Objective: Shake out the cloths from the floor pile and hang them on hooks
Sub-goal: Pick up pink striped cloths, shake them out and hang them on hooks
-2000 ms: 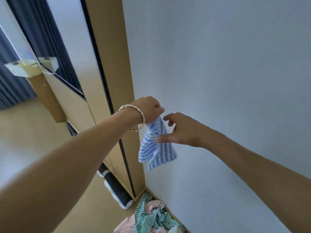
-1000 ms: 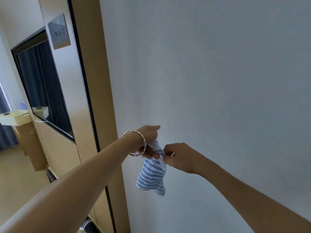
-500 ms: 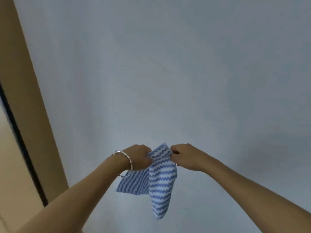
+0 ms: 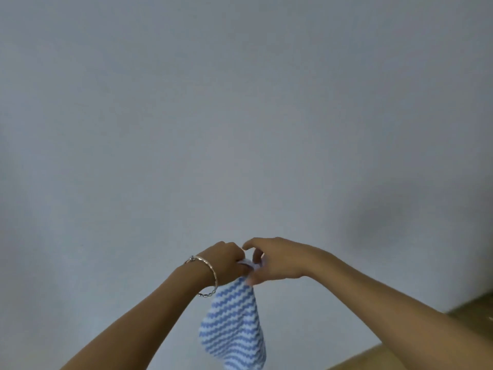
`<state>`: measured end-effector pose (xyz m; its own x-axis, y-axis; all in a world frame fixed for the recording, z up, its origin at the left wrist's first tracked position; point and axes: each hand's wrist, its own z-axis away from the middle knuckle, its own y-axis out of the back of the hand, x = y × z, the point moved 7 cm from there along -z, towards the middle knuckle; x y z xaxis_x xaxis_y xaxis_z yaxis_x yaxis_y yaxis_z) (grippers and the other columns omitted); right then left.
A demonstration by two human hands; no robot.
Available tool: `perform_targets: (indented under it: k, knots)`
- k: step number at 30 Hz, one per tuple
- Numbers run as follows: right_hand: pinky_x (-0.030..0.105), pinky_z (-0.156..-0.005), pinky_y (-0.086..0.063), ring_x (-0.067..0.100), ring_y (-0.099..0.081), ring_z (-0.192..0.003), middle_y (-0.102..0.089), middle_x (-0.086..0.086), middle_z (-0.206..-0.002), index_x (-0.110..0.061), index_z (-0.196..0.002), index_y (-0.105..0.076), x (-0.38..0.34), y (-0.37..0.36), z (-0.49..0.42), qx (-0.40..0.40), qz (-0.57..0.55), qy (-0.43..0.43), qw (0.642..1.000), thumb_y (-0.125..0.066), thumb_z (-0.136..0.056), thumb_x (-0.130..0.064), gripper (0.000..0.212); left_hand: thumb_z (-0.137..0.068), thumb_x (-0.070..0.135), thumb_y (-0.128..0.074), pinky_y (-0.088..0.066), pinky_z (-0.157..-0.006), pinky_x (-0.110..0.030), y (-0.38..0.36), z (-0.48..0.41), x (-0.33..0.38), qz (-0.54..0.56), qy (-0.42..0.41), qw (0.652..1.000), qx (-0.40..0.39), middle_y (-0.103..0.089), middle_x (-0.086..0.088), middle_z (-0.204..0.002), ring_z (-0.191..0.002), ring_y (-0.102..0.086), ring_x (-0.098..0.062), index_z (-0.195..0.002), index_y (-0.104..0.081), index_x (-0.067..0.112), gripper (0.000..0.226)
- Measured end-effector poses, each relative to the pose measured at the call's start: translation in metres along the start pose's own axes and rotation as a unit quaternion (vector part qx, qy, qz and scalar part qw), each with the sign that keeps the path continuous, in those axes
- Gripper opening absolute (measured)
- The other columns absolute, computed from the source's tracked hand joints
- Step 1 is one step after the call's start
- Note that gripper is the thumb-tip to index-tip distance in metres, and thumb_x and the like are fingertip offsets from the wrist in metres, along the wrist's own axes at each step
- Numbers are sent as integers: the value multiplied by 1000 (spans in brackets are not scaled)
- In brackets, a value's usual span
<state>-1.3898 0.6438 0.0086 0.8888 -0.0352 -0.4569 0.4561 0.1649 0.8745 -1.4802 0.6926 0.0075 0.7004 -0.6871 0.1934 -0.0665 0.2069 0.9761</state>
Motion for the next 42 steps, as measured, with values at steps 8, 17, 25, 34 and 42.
perform_targets:
  k: [8,17,25,34,42]
  knots:
    - [28,-56,-30,15,-46,-69,-47,-5,-71,-24,-64,-43,120,56,127,65,155,-35,985,-47,-98,-31,35,-88,40,-56,-42,-70,-28,-21,-21,149,-37,-82,996,14,-67,-5,-96,-83,-57,-19,-93,-67,15,28]
    - [28,-66,-36,14,-49,-80,-52,-6,-83,-19,-86,-55,301,91,291,19,143,-212,967,-47,-98,-35,22,-93,28,-52,-39,-56,-22,-75,-65,338,-28,-162,986,-27,-66,-9,-94,-56,-47,-7,-97,-67,14,21]
    - [27,-70,-41,14,-54,-90,-56,-9,-90,-29,-88,-57,424,99,426,98,58,-329,937,-49,-94,-31,11,-98,31,-42,-44,-81,-31,-119,-103,533,-24,-357,933,-24,-66,-6,-98,-95,-58,-23,-101,-65,15,27]
    - [22,-52,-35,10,-48,-63,-58,-1,-76,-12,-74,-63,527,123,551,157,19,-507,848,-48,-85,-7,19,-96,48,-40,-42,-76,-29,-167,-142,728,-70,-504,860,-48,-65,-3,-99,-96,-58,-21,-101,-62,21,35]
    - [26,-49,-41,13,-50,-48,-50,2,-58,-13,-59,-47,608,182,607,196,-12,-620,760,-40,-87,2,33,-97,32,-46,-33,-64,-26,-169,-200,857,-23,-605,793,-64,-63,-9,-76,-73,-54,-22,-64,-50,16,37]
